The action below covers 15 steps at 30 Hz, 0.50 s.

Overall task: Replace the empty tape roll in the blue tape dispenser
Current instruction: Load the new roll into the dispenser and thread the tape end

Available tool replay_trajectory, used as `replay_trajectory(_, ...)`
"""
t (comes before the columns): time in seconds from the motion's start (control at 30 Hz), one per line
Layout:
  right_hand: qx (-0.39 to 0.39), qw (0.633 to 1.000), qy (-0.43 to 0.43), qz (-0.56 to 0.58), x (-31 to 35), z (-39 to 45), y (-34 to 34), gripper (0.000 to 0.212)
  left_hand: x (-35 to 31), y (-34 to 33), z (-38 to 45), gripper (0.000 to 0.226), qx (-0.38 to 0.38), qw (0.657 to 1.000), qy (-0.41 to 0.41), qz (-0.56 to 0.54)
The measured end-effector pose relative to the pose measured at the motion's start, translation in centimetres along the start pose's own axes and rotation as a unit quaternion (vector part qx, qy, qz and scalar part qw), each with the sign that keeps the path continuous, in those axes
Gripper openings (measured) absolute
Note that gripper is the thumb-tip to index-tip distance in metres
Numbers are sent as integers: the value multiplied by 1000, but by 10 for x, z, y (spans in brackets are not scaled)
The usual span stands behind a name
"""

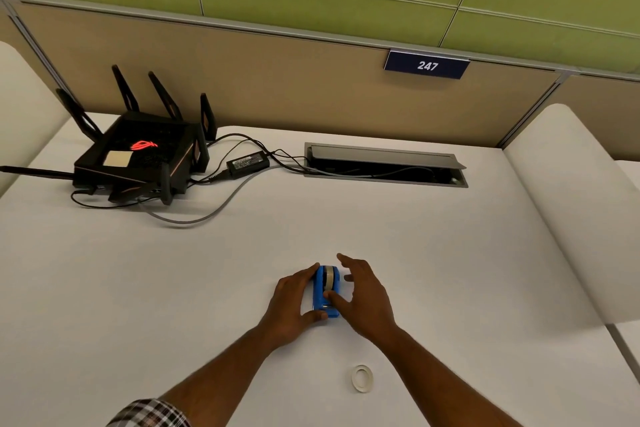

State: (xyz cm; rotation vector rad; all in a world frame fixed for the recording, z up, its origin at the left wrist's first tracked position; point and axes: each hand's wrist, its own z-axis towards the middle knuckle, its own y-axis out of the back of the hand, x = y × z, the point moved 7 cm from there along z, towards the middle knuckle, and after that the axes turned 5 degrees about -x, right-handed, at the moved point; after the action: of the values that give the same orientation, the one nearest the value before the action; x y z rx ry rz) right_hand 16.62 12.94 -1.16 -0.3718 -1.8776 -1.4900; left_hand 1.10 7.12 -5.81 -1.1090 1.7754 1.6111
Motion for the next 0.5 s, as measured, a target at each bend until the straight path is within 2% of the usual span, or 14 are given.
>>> replay_trajectory(0.13, -77, 995, -50, 33, 4, -14, 11, 39, -1, 4, 4, 97, 15, 1000, -6, -6)
replay_trajectory(0.27, -86, 961, -213, 154, -5, -21, 9, 5, -12, 16, 15, 97, 38, 999, -21, -19)
replay_trajectory(0.4, -7, 903, -328, 277, -4, -23, -4, 26, -34, 22, 27, 78, 36, 998, -51, -20)
replay_trajectory(0.5, -3, 870, -370, 327, 0, -21, -4, 30, -43, 21, 33, 52, 24, 998, -60, -6)
